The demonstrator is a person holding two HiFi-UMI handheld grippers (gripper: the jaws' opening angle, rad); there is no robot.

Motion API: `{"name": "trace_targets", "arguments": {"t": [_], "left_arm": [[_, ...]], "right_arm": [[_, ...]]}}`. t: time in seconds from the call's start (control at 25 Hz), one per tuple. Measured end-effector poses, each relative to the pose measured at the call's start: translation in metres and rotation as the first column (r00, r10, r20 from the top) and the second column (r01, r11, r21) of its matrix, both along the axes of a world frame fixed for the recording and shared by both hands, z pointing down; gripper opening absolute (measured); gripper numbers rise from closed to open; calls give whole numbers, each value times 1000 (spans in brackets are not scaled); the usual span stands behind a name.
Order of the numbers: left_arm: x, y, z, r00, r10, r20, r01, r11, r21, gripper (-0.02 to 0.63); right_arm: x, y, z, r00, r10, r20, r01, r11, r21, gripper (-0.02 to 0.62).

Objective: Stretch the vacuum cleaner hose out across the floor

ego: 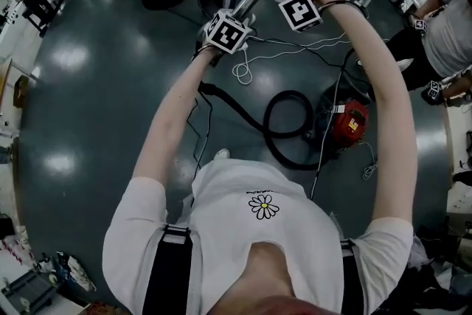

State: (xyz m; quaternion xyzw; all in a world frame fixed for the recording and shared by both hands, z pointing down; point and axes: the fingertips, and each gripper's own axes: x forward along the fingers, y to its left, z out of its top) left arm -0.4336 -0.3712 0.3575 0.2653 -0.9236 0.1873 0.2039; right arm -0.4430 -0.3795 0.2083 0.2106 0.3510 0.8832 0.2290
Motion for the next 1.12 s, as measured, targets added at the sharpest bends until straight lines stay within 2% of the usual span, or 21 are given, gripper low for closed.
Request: {"name": "trace_targets", "arguments": {"t": [0.08, 0.16, 0.24, 0.32, 0.48, 0.6, 0.64, 0.72, 0.76, 0.8, 0.92, 1.0, 1.12], "left_arm": [[-4, 20, -4, 997, -75, -10, 74, 997, -13, 60], [-6, 50, -9, 982, -188, -31, 188, 982, -25, 60], [0, 66, -10, 964, -244, -101, 250, 967, 44, 60], [8, 75, -12, 952, -263, -160, 283, 951, 124, 60], [29, 103, -12, 941, -288, -177, 316, 936, 157, 60], [50, 122, 4, 938, -277, -207, 315, 932, 180, 60], [59, 130, 11, 934, -280, -223, 323, 928, 185, 60], [80, 141, 21, 922, -297, -248, 348, 917, 193, 60], [91, 141, 23, 917, -305, -258, 360, 911, 199, 60], [107, 138, 26, 911, -313, -270, 371, 906, 202, 60], [163, 128, 36, 892, -346, -291, 410, 890, 198, 60], [208, 122, 42, 874, -370, -316, 445, 870, 210, 60], [286, 115, 52, 854, -371, -365, 475, 842, 254, 60]], "right_arm": [[8, 1, -20, 1000, -29, 0, 28, 991, -128, 199], [7, -22, -32, 998, 63, 1, -62, 985, -163, 199], [9, -44, -34, 993, 115, -12, -115, 967, -229, 199], [16, -54, -18, 995, 92, -47, -102, 944, -314, 199], [32, -56, 70, 974, 114, -196, -179, 918, -354, 199], [58, -36, 152, 924, 140, -355, -265, 904, -334, 199], [70, -27, 177, 900, 157, -406, -306, 892, -332, 199], [98, -11, 203, 858, 169, -485, -385, 836, -391, 199], [115, -9, 209, 841, 160, -517, -413, 808, -421, 198], [134, -9, 216, 825, 148, -545, -427, 794, -432, 198], [198, -17, 240, 804, 112, -584, -415, 809, -416, 198], [242, -22, 242, 788, 77, -611, -416, 799, -435, 198], [310, -32, 241, 738, 55, -673, -482, 740, -469, 198]]}}
